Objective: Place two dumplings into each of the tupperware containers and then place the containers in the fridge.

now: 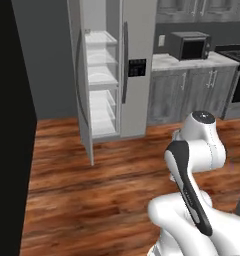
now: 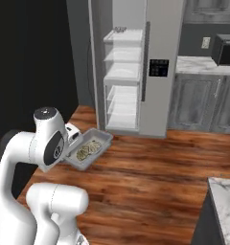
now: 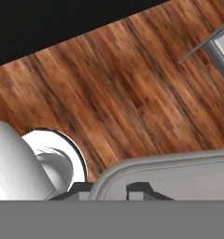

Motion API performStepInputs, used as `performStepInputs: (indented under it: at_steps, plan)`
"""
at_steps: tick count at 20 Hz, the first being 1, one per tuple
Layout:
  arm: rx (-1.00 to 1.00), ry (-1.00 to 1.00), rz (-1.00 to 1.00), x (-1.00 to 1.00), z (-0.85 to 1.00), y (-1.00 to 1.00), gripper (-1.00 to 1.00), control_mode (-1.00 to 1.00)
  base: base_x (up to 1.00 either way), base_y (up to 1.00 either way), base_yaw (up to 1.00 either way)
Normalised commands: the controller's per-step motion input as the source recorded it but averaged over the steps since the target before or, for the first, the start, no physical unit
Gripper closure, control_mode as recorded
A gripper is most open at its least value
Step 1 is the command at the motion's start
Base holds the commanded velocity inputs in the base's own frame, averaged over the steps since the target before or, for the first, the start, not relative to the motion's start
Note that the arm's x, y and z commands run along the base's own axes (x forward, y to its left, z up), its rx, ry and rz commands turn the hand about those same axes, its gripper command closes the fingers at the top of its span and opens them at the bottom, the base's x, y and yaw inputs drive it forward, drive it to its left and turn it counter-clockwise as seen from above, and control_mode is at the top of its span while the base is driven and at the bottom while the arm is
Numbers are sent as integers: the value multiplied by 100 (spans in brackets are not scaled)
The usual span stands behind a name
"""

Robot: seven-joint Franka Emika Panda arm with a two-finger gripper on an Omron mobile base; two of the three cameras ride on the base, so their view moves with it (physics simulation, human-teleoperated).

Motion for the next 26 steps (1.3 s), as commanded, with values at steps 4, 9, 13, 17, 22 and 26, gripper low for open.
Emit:
performStepInputs:
  at_steps: [4, 9, 13, 17, 22, 26]
  plan:
    - [0, 0, 0, 0, 0, 0, 100, 100, 100, -32, 0]
    - [0, 0, 0, 0, 0, 0, 100, 100, 100, -36, 0]
    - [0, 0, 0, 0, 0, 0, 100, 100, 100, -37, 0]
    - [0, 0, 0, 0, 0, 0, 100, 100, 100, -34, 0]
    - [0, 0, 0, 0, 0, 0, 100, 100, 88, -25, 0]
    - [0, 0, 0, 0, 0, 0, 100, 100, 66, -5, 0]
